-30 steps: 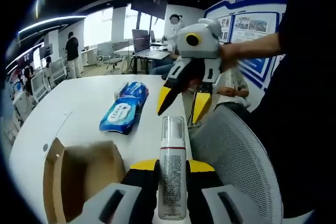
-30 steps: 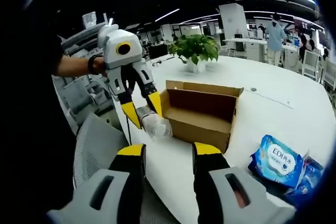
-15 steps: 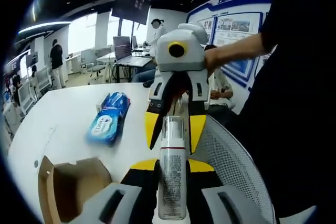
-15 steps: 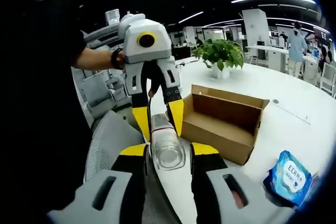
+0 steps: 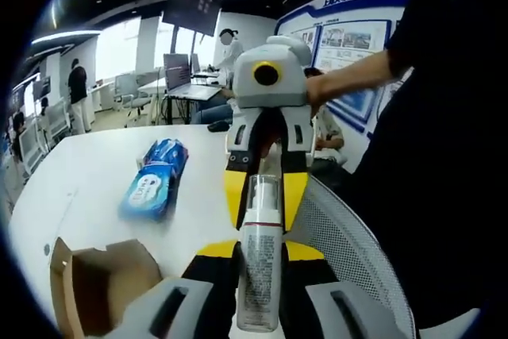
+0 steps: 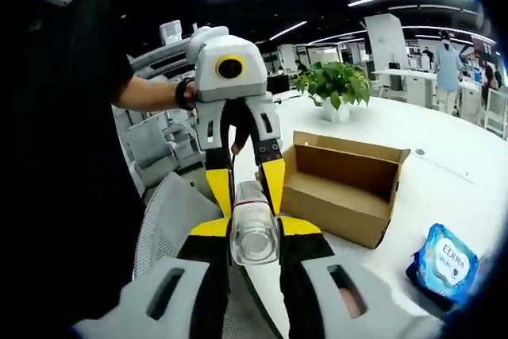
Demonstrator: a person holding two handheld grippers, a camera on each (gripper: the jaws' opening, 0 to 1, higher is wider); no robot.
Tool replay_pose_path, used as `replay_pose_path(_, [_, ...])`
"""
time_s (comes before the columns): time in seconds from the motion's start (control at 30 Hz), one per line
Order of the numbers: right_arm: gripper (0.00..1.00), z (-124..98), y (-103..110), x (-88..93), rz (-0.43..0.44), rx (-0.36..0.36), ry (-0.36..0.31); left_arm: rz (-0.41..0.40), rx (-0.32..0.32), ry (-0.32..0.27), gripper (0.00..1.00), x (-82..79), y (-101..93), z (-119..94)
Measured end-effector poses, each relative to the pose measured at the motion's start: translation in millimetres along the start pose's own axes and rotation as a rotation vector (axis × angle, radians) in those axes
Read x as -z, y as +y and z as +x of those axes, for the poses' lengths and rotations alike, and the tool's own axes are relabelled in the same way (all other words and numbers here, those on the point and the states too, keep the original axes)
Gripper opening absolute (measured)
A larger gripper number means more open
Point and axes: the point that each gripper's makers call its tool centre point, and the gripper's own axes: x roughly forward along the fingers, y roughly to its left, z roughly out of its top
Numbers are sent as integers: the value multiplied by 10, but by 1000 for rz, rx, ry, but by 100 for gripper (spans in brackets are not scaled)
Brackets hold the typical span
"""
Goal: Operate the shoe box by opening the lid, removing the specified soft item, and placing it in the target area until the item is outside and the box remains undamaged.
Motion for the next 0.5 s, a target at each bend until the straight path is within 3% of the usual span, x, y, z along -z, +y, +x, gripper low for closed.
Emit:
replay_pose_path(0.1, [19, -22, -3, 19, 26, 4, -3, -19, 7, -8, 21, 2, 1, 26])
replay_pose_path(0.27, [18, -79, -52, 56, 50, 28, -2, -9, -7, 32, 21, 111, 27, 52])
replay_pose_path(0.5, [18, -228, -131, 169, 98, 69, 0, -67, -73, -18, 21, 132, 126, -67])
